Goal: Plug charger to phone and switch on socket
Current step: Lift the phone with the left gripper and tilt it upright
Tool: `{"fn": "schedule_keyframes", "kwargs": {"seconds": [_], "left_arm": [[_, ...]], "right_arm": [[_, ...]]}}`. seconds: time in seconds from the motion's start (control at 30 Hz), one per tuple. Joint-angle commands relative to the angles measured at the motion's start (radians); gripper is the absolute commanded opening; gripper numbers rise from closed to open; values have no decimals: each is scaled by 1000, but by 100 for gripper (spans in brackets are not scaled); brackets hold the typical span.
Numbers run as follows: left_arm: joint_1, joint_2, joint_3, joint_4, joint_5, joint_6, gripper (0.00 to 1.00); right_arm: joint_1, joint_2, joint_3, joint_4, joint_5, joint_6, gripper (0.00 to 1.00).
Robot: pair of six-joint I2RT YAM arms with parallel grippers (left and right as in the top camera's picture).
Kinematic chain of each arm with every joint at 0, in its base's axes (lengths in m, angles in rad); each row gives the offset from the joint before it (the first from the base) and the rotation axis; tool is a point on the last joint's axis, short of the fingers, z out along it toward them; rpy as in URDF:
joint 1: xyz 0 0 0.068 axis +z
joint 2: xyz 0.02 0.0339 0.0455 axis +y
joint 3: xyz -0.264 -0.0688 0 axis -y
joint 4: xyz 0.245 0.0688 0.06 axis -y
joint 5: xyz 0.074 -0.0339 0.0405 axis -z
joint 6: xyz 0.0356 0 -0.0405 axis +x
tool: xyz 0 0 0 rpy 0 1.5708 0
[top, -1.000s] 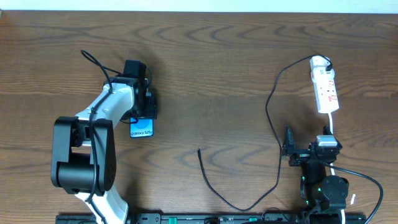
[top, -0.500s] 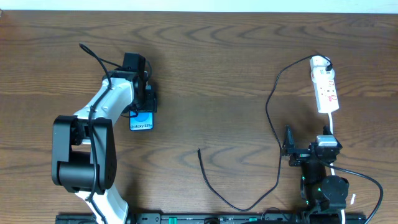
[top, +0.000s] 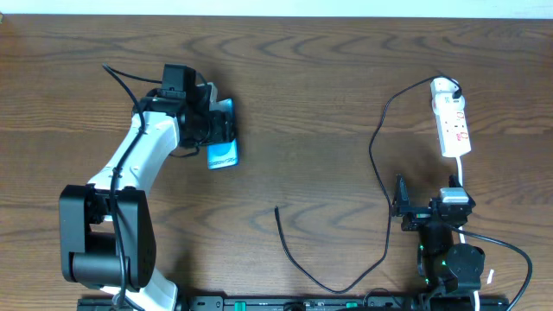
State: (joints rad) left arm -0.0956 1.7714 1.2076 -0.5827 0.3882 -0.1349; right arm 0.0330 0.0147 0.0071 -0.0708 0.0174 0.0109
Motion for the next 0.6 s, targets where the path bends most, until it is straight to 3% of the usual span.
{"fn": "schedule_keyframes", "kwargs": {"seconds": [0.0,0.13,0.27,0.57], "left_arm": [[0,-25,30,76,334,-220,7],[0,-25,30,158,461,-419,8],[0,-25,30,266,608,-792,8],[0,-25,30,388,840,-1293,8]], "right_arm": [[8,-7,-2,-4,-5,-5,99],[8,-7,-2,-4,-5,-5,99],[8,-7,-2,-4,-5,-5,99],[8,-7,-2,-4,-5,-4,99]]}}
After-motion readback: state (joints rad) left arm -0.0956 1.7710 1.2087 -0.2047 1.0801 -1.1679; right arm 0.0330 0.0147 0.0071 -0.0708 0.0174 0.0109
